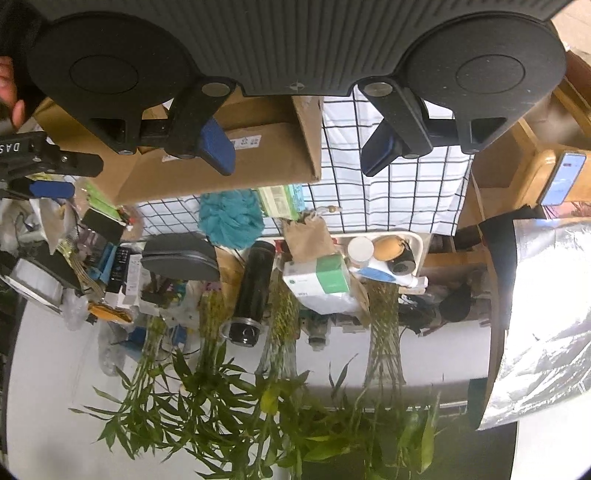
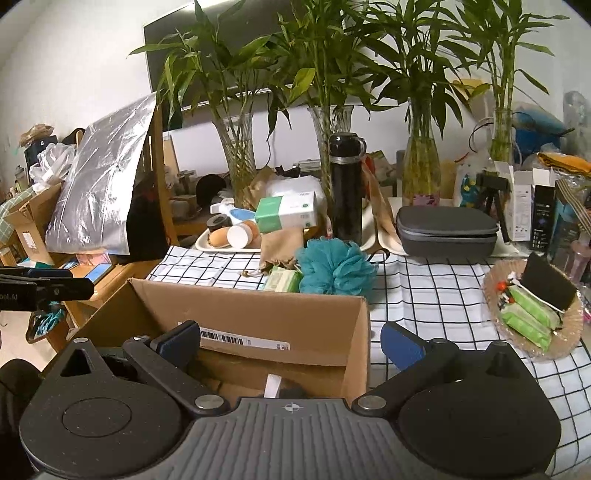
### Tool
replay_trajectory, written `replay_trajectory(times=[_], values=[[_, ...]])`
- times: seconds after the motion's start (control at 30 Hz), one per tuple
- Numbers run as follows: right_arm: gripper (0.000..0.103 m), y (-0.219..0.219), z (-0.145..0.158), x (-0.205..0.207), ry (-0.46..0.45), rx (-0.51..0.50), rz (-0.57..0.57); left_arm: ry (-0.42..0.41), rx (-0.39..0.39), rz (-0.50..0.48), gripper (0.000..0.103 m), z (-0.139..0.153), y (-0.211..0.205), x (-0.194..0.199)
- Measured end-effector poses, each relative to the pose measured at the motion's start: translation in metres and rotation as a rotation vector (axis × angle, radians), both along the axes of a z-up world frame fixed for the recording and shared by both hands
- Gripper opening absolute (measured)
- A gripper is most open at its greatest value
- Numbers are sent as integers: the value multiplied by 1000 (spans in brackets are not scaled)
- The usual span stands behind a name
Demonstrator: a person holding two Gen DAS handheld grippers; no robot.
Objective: Organize soft objects
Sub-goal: 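Withdraw both open tools from the box back toward the table items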
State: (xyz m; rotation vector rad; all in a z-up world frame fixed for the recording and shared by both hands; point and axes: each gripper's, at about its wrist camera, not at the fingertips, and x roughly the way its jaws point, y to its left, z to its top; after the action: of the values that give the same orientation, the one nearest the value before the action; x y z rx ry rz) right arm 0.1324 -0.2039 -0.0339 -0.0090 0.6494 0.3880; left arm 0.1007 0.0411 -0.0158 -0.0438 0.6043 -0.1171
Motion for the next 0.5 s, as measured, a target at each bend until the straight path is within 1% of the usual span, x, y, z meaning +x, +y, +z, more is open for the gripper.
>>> replay_trajectory(times=[0.33, 0.5], values=[[103, 3, -5, 4, 25, -28, -10, 2, -7, 7, 75, 2, 3, 8], [103, 4, -9, 8, 42, -59, -28, 6, 10, -1, 75, 0, 2, 10]])
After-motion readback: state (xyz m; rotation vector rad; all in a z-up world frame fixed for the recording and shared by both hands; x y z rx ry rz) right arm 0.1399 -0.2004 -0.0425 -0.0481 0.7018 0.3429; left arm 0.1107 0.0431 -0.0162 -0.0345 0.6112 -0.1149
